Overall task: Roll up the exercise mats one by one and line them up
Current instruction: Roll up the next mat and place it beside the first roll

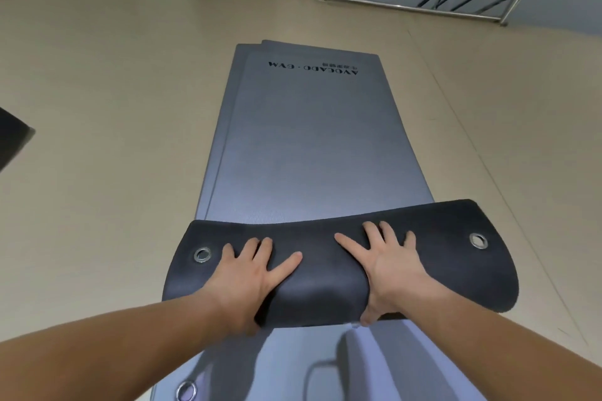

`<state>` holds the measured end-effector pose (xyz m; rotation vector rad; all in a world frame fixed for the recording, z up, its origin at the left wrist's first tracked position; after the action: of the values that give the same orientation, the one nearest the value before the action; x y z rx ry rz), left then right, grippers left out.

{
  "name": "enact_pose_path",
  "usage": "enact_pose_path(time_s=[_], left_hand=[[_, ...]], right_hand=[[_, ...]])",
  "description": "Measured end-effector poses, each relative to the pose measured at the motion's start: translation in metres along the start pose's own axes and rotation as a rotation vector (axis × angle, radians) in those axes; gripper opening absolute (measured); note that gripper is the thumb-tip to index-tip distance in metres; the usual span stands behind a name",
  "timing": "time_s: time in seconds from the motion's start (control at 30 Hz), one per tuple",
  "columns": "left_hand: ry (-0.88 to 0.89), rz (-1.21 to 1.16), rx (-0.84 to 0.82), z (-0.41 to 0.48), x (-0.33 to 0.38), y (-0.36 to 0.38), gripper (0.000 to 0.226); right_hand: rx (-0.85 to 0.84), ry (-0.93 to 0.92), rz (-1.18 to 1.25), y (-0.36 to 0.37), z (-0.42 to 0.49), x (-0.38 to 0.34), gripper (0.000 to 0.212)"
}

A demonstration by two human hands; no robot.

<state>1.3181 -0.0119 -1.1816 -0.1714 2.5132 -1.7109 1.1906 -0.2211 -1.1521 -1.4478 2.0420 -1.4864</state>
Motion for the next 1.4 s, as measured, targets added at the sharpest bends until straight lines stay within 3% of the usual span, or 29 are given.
enact_pose_path(time_s=[0.1,0.4,0.47,0.6,0.7,0.77,0.83,0.87,0.93,1.0,1.03,1.13,1.23,1.27,1.33,1.4], left_hand=[[0.094,-0.111,-0.011,0.004,-0.002,-0.001,0.127],[0.194,-0.247,-0.129,-0.025,0.01,-0.038,0.103],[0.244,-0.35,-0.183,-0.039,0.012,-0.048,0.096],[0.272,-0.631,-0.447,-0.045,0.002,-0.043,0.1],[0.234,-0.806,-0.538,-0.036,-0.016,-0.034,0.098],[0.156,-0.816,-0.479,-0.031,-0.034,-0.032,0.1],[0.043,-0.614,-0.35,-0.026,-0.055,-0.037,0.112],[0.008,-0.466,-0.267,-0.025,-0.06,-0.043,0.11],[0.02,-0.228,-0.052,-0.026,-0.051,-0.056,0.086],[0.075,-0.167,0.034,-0.028,-0.024,-0.054,0.077],[0.086,-0.172,-0.019,-0.03,-0.009,-0.045,0.091],[0.055,-0.02,-0.266,-0.035,0.02,-0.007,0.144],[0.01,0.049,-0.185,-0.023,0.011,0.009,0.147],[0.001,0.032,-0.146,-0.017,0.004,0.007,0.144],[0.005,-0.04,-0.099,-0.007,-0.01,0.0,0.141],[0.037,-0.1,-0.104,0.0,-0.017,-0.008,0.139]], right_hand=[[-0.025,0.048,-0.102,0.013,-0.008,-0.008,0.152],[-0.149,-0.151,0.086,-0.008,-0.048,0.007,0.094],[-0.304,-0.234,0.121,-0.013,-0.059,0.007,0.084],[-0.817,-0.283,0.313,0.005,-0.057,0.001,0.075],[-0.945,-0.319,0.335,0.01,-0.039,-0.01,0.069],[-0.878,-0.271,0.354,0.005,-0.023,-0.01,0.066],[-0.69,-0.15,0.425,-0.002,-0.002,-0.002,0.082],[-0.56,-0.091,0.44,-0.006,0.007,0.001,0.095],[-0.298,-0.024,0.413,-0.019,0.018,0.004,0.109],[-0.125,0.018,0.375,-0.029,0.024,0.005,0.103],[-0.084,0.029,0.349,-0.031,0.026,0.003,0.098],[-0.038,-0.011,0.232,-0.037,0.021,-0.009,0.079],[-0.128,-0.109,0.259,-0.051,0.001,-0.019,0.067],[-0.189,-0.135,0.257,-0.052,-0.006,-0.023,0.076],[-0.262,-0.113,0.142,-0.04,-0.019,-0.032,0.116],[-0.22,-0.033,-0.005,-0.015,-0.027,-0.04,0.148]])
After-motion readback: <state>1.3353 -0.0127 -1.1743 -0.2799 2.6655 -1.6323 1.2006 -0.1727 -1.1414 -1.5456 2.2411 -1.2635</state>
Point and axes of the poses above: each hand's wrist, its own z-axis towards the middle knuckle, its own y-axis out of the palm, x = y × z, the point moved 4 cm from there along z, towards the middle knuckle, and after that the axes turned 12 degrees about y, right-handed, at the moved point
